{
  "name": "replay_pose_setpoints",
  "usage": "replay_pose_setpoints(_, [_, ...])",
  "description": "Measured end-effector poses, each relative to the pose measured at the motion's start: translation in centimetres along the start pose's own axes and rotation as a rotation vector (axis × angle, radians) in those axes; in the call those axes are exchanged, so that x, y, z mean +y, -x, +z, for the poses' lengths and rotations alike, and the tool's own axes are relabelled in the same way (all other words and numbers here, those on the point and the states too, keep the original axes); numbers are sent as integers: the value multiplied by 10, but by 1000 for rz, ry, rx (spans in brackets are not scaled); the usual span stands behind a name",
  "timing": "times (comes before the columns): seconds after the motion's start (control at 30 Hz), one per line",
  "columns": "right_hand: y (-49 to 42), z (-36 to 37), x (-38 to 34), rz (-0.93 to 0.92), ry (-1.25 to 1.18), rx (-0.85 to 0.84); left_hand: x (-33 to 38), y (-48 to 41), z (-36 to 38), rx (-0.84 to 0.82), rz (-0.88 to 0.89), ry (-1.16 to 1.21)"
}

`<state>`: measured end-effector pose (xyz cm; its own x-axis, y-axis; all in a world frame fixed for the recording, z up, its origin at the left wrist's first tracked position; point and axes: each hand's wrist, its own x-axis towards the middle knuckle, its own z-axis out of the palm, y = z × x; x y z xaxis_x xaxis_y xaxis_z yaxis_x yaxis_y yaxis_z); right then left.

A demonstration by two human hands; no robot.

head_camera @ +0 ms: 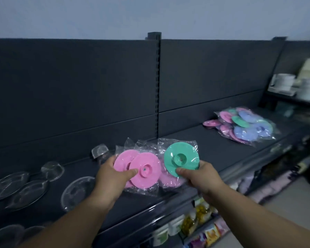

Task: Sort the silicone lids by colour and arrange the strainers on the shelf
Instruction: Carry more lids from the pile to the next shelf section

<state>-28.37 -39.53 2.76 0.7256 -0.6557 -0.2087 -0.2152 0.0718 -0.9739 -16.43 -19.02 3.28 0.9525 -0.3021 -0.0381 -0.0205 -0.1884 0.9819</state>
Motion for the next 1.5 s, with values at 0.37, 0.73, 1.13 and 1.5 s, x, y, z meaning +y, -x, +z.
replay_pose_setpoints(0.37, [48,-187,41,82,-163,367,33,39,165,-349,79,-123])
replay_pose_setpoints(0.73, [44,-405,88,181,-139,489,44,96,393,-460,78,-201])
replay_pose_setpoints(1.13, [-83,-464,64,151,-166,378,60,11,492,-307,23,-127])
replay_pose_setpoints(1.5, [-295,-450,-45,48,-158,193,115,-157,523,-94,16,97])
